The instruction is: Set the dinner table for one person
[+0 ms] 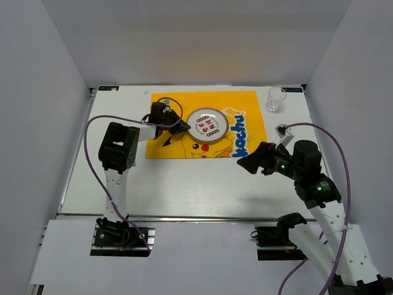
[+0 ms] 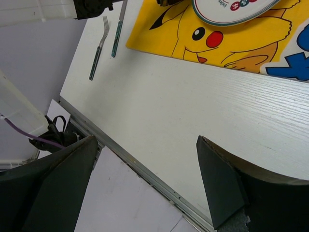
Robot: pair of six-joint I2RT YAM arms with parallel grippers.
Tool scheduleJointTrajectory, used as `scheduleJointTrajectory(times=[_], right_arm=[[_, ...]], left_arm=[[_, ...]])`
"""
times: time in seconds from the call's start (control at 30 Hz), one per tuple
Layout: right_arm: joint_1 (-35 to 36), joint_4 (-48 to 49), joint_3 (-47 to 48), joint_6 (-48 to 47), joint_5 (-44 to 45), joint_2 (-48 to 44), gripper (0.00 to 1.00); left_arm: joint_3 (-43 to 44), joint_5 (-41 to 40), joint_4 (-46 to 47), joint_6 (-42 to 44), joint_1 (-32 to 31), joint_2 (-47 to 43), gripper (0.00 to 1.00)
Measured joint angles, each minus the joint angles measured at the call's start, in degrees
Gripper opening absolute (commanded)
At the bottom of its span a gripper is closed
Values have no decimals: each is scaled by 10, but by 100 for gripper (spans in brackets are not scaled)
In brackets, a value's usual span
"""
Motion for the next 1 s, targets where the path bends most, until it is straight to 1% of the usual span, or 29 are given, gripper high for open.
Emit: scheduleJointTrajectory(times=[0.13,0.17,0.23,0.33,0.37,0.4,0.57,0.67,0.7,0.77,0.8,0.9,0.93,0.97,1.0], right_arm=[[0,0,-13,-2,0,0,89],[0,0,-17,-2,0,1,89],[0,2,-24,-2,0,3,89],[0,8,-35,-1,-1,12,89],[0,10,-38,0,-2,15,89],[0,14,-42,1,-3,19,89],[0,23,-47,5,-6,27,89],[-1,30,-47,5,-7,27,89],[-2,31,-47,5,-7,27,89],[-2,31,-47,5,-7,27,89],[-2,31,-47,5,-7,27,89],[-2,31,-47,5,-7,27,89],[-2,31,-47,5,-7,27,89],[-2,32,-47,5,-7,28,89],[-2,33,-47,6,-7,28,89]], left_arm=[[1,-3,6,0,0,0,0],[1,-4,6,0,0,0,6],[1,-10,6,0,0,0,13],[-2,-18,5,0,0,-2,12],[-2,-20,5,0,0,-2,6],[-2,-21,5,0,0,-2,4],[20,-24,-20,3,0,-2,5],[43,-32,-31,4,0,-2,15],[47,-37,-33,5,0,-2,25],[51,-41,-33,7,0,-2,35],[51,-44,-35,7,0,-2,44],[49,-53,-43,8,0,-2,53],[48,-56,-44,9,0,-2,63],[47,-58,-45,12,0,-2,64],[46,-60,-49,12,0,-2,71]])
